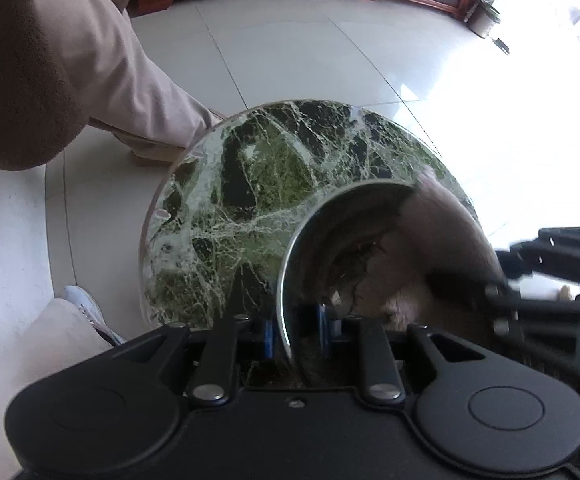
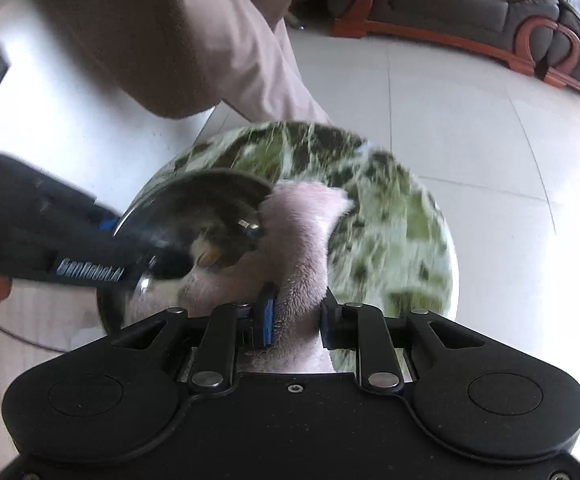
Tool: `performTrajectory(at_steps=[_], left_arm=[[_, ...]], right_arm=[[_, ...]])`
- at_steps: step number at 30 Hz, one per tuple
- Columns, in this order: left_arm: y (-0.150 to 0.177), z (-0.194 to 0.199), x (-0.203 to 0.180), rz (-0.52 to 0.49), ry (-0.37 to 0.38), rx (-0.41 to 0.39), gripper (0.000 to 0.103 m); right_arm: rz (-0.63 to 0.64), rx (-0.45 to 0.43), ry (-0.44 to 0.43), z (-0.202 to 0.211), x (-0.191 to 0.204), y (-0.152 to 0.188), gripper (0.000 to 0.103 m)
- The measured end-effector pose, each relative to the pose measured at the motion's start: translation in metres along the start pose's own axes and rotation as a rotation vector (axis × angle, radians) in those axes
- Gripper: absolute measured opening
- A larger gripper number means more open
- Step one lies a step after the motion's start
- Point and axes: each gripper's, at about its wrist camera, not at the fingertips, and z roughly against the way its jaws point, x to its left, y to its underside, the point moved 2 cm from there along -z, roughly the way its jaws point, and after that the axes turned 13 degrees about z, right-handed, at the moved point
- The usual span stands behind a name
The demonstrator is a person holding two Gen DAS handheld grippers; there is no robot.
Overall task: Clean bowl
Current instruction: 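Wipe the bowl bottom with the towel in the right gripper while the left gripper holds the rim, then rub the towel along the bowl wall with the right gripper while the left gripper holds the rim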
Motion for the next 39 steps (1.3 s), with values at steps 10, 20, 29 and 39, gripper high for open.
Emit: performTrajectory(at_steps=[10,20,29,39], left_arm=[[0.007,0.001,0.003,0.051,-0.006,-0.014,0.021],[0.006,0.005,0.003,0.081,0.013,-0.057,0.018],[-0.017,0.011,-0.003,0.008,0.015,-0.094,0.016],[-0.008,0.025,0.008,-0.062,0.040,-0.056,0.013]], right_arm=[[0.114,-0.043,0.031,-0.014,-0.006,-0.042,0.021],[-0.312,-0.078,0.016,0.011,-0.005,0.023,0.021],[-0.232,-0.089,0.008,0.001,-0.009,0.016,0.021],[0.242,-0.064,-0.013,-0.012,-0.003,-0.037,0.021]])
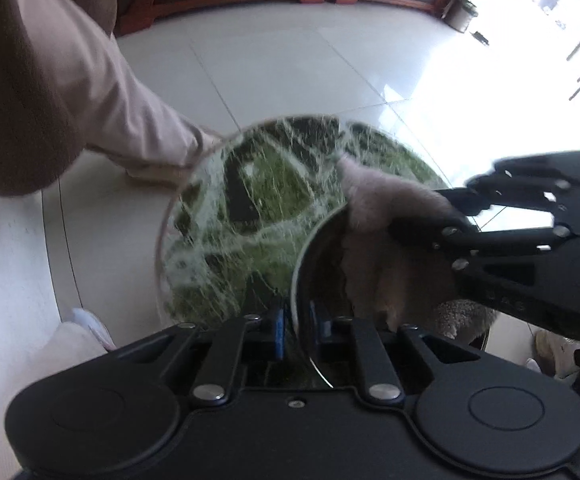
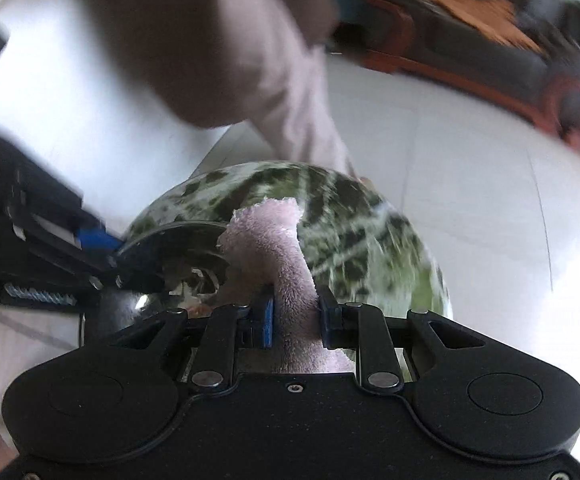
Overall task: Clean bowl
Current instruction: 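Rub the towel along the bowl wall with the right gripper while the left gripper holds the rim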
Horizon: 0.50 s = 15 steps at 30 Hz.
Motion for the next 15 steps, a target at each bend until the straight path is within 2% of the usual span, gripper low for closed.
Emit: performTrajectory(at_steps=[6,10,12,15], left_arm=[[-0.013,-0.023,-0.006,-0.052,0.019,0.050,0.014],[-0.009,-0.027,-0.006,-0.036,0.008,0.050,0.016],[-0.008,-0.027,-0.004,-0.011,0.007,0.042,0.016],[-0.006,-0.025,-0.004,0.019,-0.003,0.028,0.016]], right_arm=[[0.158,0.005,-0.032,-0.003,0.007,-0.019,0.021],[0.187,0.000,-0.032,-0.010,0.010,-0.026,0.021],[0.157,-0.005,-0.034,-0.011,0.008,-0.025,0.021],[0.030,0.000,-0.026,-0.007,-0.001,-0.014,0.021]])
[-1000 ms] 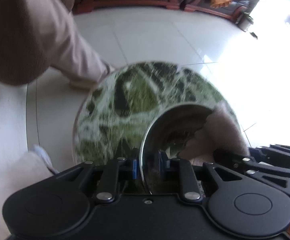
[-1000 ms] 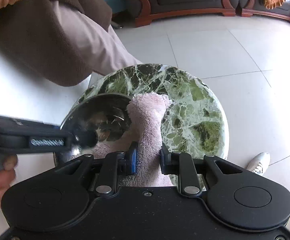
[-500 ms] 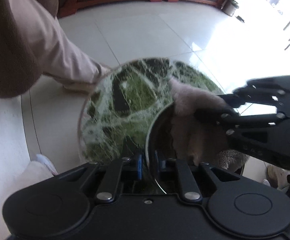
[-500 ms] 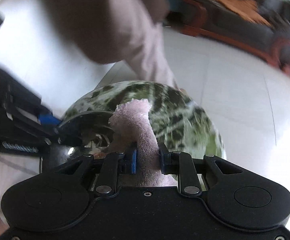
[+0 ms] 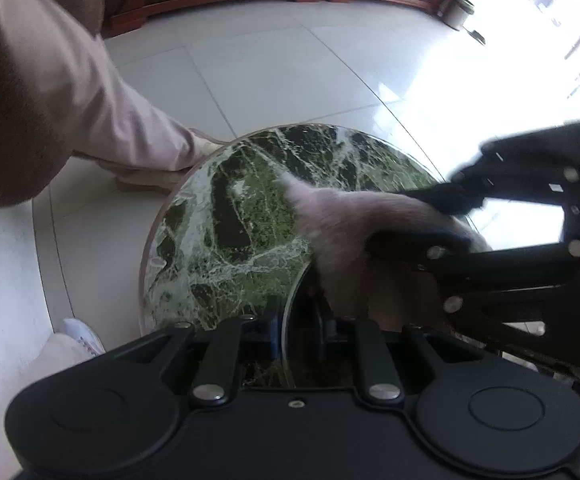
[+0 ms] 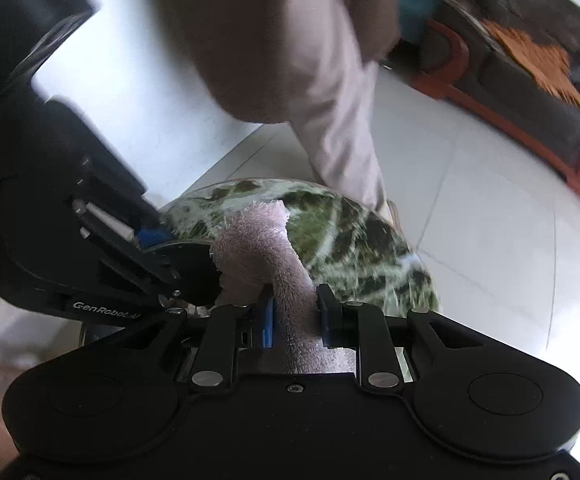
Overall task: Clean bowl
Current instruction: 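Rub the towel along the bowl wall with the right gripper while the left gripper holds the rim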
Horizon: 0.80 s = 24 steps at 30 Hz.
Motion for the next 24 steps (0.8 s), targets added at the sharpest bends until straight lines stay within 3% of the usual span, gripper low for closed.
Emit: performTrajectory(at_steps=[3,6,12,16,24], left_arm=[[0.002,0.001,0.002,0.020,0.000,-0.007,0.016],[0.002,0.002,-0.001,0.014,0.003,-0.003,0.016],[0.003,-0.001,-0.001,0.003,-0.024,0.025,0.020],[0.006,0.000,-0.001,0.014,-0.029,0.022,0.018],[0.008,-0.001,-0.002,0.046,-0.036,0.008,0.016]], right_arm=[[-0.186,0.026,0.012,0.008,-0.007,0.025,0.021],[-0.251,0.034,0.003,0.016,0.002,0.041,0.021],[-0.128,0.022,0.066,0.015,0.008,0.018,0.021],[-0.081,-0.013,0.046,0.008,-0.005,-0.003,0.021],[-0.304,0.023,0.019,0.017,0.001,0.046,0.021]])
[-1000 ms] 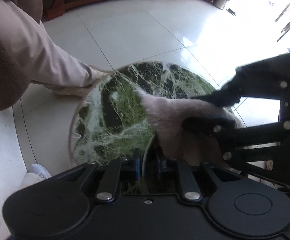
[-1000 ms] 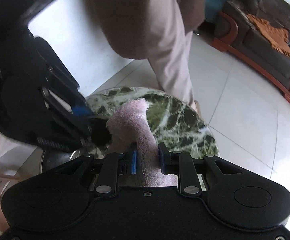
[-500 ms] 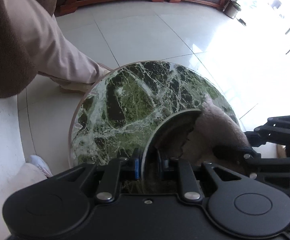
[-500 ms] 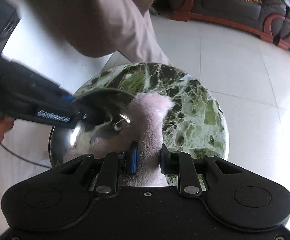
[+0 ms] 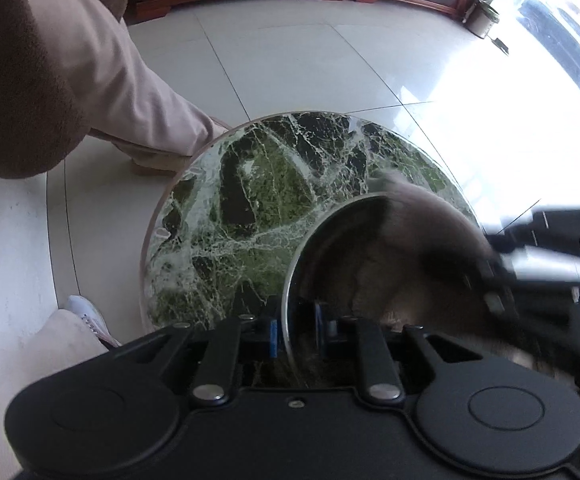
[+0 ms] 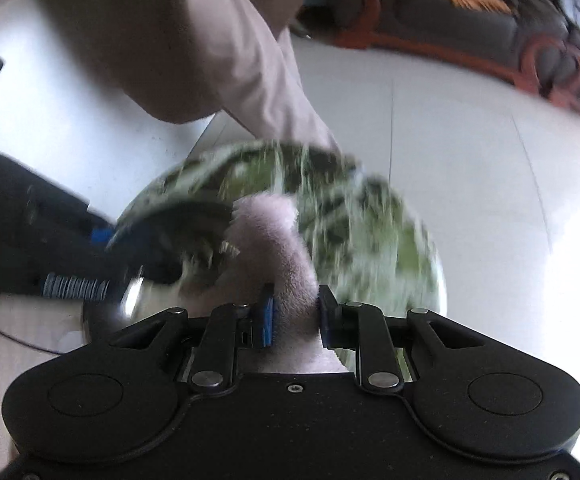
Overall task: Clean bowl
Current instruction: 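Rub the towel along the bowl wall with the right gripper while the left gripper holds the rim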
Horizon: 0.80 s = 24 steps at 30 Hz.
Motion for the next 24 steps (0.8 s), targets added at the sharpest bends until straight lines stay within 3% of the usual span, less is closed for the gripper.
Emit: performTrajectory(at_steps=[5,10,13,18,24], left_arm=[[0.000,0.001,0.002,-0.035,-0.026,0.008,0.017],[0.002,0.002,0.006,-0.030,-0.035,0.002,0.017],[0.006,0.002,0.006,-0.019,-0.042,-0.016,0.017],[0.006,0.002,0.005,-0.003,-0.030,-0.019,0.018],[0.004,0.003,0.000,-0.056,-0.046,-0.003,0.020]], right_arm=[[0.110,-0.004,0.053,0.000,0.012,-0.012,0.021],[0.165,-0.037,0.036,-0.012,0.007,-0.039,0.021],[0.094,-0.028,0.029,-0.012,0.003,-0.026,0.021],[-0.138,-0.034,-0.017,0.001,0.003,0.014,0.023],[-0.019,-0.038,0.045,-0.005,0.008,-0.009,0.022]])
